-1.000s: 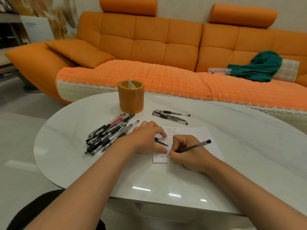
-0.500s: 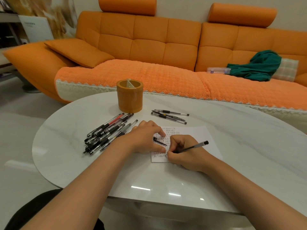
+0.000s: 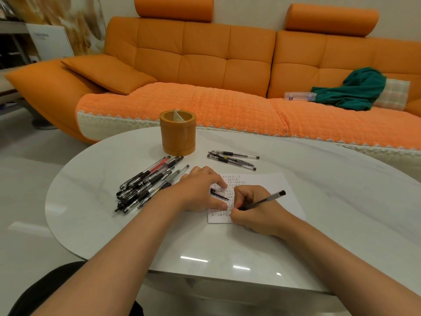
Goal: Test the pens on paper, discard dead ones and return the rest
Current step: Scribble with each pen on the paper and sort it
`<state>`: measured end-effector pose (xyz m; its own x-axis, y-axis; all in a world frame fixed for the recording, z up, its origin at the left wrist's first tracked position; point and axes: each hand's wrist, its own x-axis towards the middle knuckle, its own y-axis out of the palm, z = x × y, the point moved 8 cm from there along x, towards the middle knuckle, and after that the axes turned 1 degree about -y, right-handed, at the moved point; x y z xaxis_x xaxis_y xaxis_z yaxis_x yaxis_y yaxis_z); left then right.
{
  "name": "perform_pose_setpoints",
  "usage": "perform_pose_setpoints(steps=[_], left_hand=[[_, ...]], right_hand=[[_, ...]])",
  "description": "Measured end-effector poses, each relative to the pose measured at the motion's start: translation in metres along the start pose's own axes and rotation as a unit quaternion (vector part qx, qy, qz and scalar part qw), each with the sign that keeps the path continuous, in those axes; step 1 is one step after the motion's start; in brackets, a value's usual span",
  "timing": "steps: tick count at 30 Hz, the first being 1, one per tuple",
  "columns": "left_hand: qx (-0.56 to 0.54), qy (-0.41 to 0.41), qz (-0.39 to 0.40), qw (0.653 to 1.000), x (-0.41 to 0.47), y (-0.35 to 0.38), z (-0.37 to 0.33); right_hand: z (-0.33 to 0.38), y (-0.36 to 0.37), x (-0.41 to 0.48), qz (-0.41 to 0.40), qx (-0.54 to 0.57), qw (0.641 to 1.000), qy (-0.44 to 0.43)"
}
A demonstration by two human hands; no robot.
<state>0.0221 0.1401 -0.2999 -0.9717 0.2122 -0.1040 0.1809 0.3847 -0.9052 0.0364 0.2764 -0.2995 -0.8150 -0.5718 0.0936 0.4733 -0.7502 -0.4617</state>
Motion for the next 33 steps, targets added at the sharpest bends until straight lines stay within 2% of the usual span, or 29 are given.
perform_pose_setpoints(steps=[6, 13, 15, 19, 21, 24, 27, 28, 30, 31, 33], left_hand=[[-0.008, 0.000, 0.002, 1.000, -0.001, 0.001, 0.001], [-0.011, 0.016, 0.009, 1.000, -0.003, 0.000, 0.000], [-0.028, 0.016, 0.003, 0.999, -0.003, -0.003, 0.001], [-0.035, 0.014, -0.041, 0.998, -0.003, -0.011, 0.002], [-0.020, 0.018, -0.046, 0.999, -0.003, -0.010, 0.002], [-0.017, 0.021, -0.066, 0.997, -0.004, -0.012, 0.000], [-0.013, -0.001, -0.084, 0.996, -0.003, -0.015, 0.002], [-0.018, -0.016, -0.091, 0.996, -0.003, -0.017, 0.004], [-0.053, -0.037, -0.107, 0.992, -0.003, -0.023, 0.009], [-0.069, -0.039, -0.110, 0.991, -0.003, -0.024, 0.009], [-0.080, -0.038, -0.107, 0.990, -0.004, -0.025, 0.008]], right_hand=[[-0.006, -0.021, 0.000, -0.089, 0.113, 0.989, 0.015], [0.002, -0.036, 0.000, -0.098, 0.040, 0.994, -0.017], [0.001, -0.043, 0.002, -0.098, 0.118, 0.988, 0.006], [-0.001, -0.047, 0.005, -0.113, 0.281, 0.948, 0.092], [0.002, -0.046, 0.006, -0.107, 0.305, 0.940, 0.106], [0.007, -0.051, 0.007, -0.109, 0.206, 0.968, 0.090], [0.013, -0.061, 0.008, -0.125, -0.036, 0.990, 0.053], [0.015, -0.062, 0.009, -0.121, -0.147, 0.981, 0.040], [0.019, -0.058, 0.009, -0.101, -0.325, 0.940, 0.025], [0.020, -0.056, 0.009, -0.095, -0.365, 0.926, 0.022], [0.020, -0.053, 0.008, -0.088, -0.383, 0.920, 0.018]])
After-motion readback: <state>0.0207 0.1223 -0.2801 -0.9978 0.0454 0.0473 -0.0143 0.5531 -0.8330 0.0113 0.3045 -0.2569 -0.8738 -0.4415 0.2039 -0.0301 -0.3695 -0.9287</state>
